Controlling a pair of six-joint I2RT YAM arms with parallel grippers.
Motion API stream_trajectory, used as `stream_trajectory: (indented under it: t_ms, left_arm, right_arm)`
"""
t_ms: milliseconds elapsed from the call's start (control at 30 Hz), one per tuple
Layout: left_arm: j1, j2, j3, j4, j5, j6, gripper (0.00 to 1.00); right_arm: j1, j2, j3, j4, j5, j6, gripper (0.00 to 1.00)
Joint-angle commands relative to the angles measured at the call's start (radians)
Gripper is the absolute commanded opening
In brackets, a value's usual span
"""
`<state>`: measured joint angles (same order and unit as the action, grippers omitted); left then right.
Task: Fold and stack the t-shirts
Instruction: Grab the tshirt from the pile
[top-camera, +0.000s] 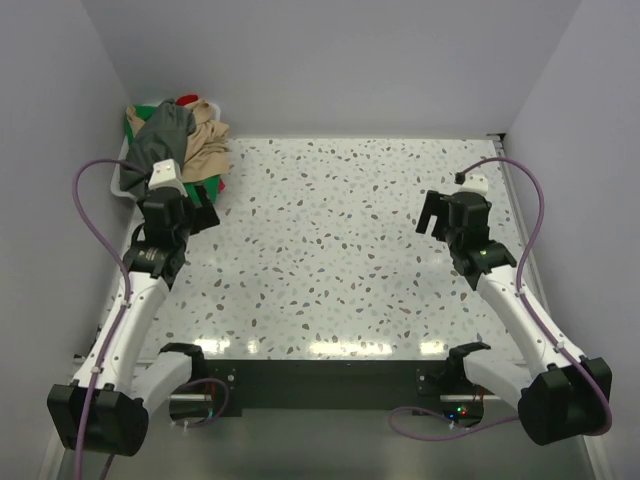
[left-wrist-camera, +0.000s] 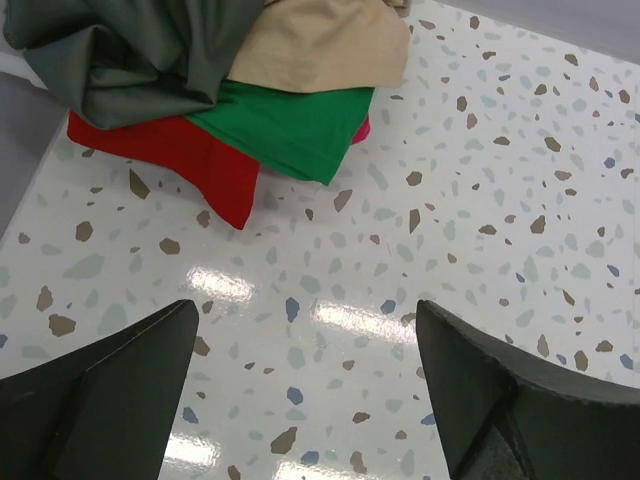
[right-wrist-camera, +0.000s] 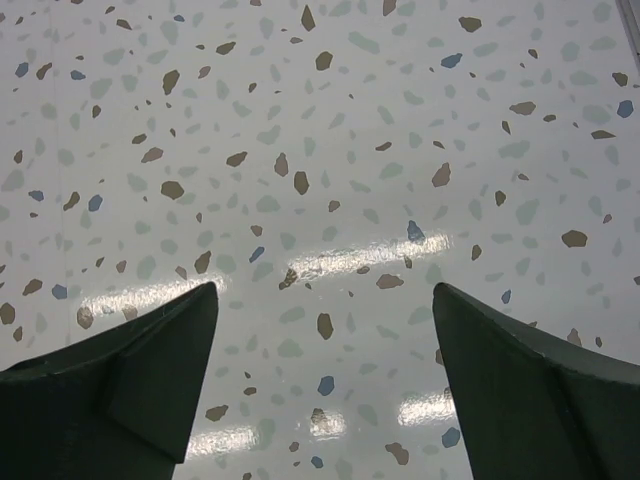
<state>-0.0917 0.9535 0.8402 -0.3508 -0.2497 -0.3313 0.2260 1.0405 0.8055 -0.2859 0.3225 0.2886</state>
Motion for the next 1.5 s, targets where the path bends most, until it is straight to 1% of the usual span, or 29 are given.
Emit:
stream_trajectory:
  t_ms: [0,67,167,200,267,300,367,400,467,500,533,567,600,700,733,767,967,1200,1400,1433,1467]
  left_arm:
    - [0.004,0.019,0.076,-0.024,-0.042,0.029,0.95]
    - [0.004,0.018,0.079,-0.008,-0.062,0.05,0.97]
    - [0.004,0.014,0.1,0.022,-0.033,0.141,1.0]
    - [0.004,0.034,0.137,0.027,-0.019,0.184,1.0]
    - [0.009,0.076,0.192,0.029,-0.026,0.21,1.0]
    - [0.012,0.138,0.264,0.024,-0.039,0.234,1.0]
    - [0.029,0.215,0.347,-0.002,-0.04,0.255,1.0]
    - [0.035,0.296,0.429,-0.017,-0.039,0.271,1.0]
    - [0.061,0.378,0.518,-0.039,-0.037,0.282,1.0]
    - [0.072,0.458,0.602,-0.062,-0.025,0.284,1.0]
    - [0.084,0.497,0.646,-0.076,-0.013,0.281,1.0]
    - [0.121,0.536,0.686,-0.088,0.003,0.275,1.0]
    - [0.136,0.61,0.768,-0.126,0.024,0.252,1.0]
    - [0.185,0.739,0.899,-0.192,0.024,0.213,0.99]
    - [0.193,0.763,0.919,-0.197,0.026,0.206,0.98]
    - [0.208,0.793,0.933,-0.198,0.029,0.199,0.98]
    - [0.253,0.855,0.935,-0.142,0.064,0.17,0.96]
    - [0.29,0.878,0.853,0.007,0.131,0.121,0.92]
    - [0.308,0.936,0.862,0.021,0.159,0.095,0.84]
    - [0.31,0.942,0.866,0.019,0.165,0.092,0.8]
    - [0.311,0.947,0.866,0.022,0.174,0.089,0.78]
  right_arm:
    - [-0.004,-0.019,0.04,0.011,0.012,0.004,0.92]
    - [-0.002,-0.019,0.044,0.013,0.016,-0.003,0.92]
    - [-0.004,-0.013,0.055,0.008,0.018,-0.008,0.93]
    - [-0.002,-0.007,0.06,0.005,0.018,-0.009,0.93]
    - [-0.002,0.001,0.078,-0.001,0.009,-0.008,0.93]
    - [-0.002,0.004,0.084,-0.002,0.006,-0.008,0.93]
    - [-0.004,0.01,0.098,0.005,-0.022,-0.006,0.93]
    - [-0.004,0.013,0.104,0.013,-0.031,-0.008,0.93]
    - [-0.002,0.029,0.127,0.016,-0.071,-0.014,0.93]
    - [-0.002,0.036,0.139,0.011,-0.077,-0.012,0.93]
    - [-0.002,0.045,0.149,0.008,-0.089,-0.012,0.93]
    - [-0.002,0.061,0.168,0.005,-0.098,-0.011,0.93]
    - [-0.002,0.069,0.178,0.001,-0.115,-0.011,0.93]
    - [-0.004,0.088,0.198,0.002,-0.137,-0.012,0.93]
    - [-0.002,0.092,0.199,0.005,-0.14,-0.011,0.93]
    - [-0.002,0.098,0.202,0.004,-0.14,-0.011,0.93]
    - [-0.002,0.105,0.196,-0.006,-0.142,-0.016,0.93]
    - [-0.004,0.125,0.192,-0.004,-0.154,-0.017,0.93]
    - [-0.002,0.15,0.201,0.001,-0.161,-0.02,0.93]
    - [-0.002,0.151,0.202,0.001,-0.161,-0.02,0.93]
    - [-0.004,0.153,0.204,0.001,-0.161,-0.02,0.93]
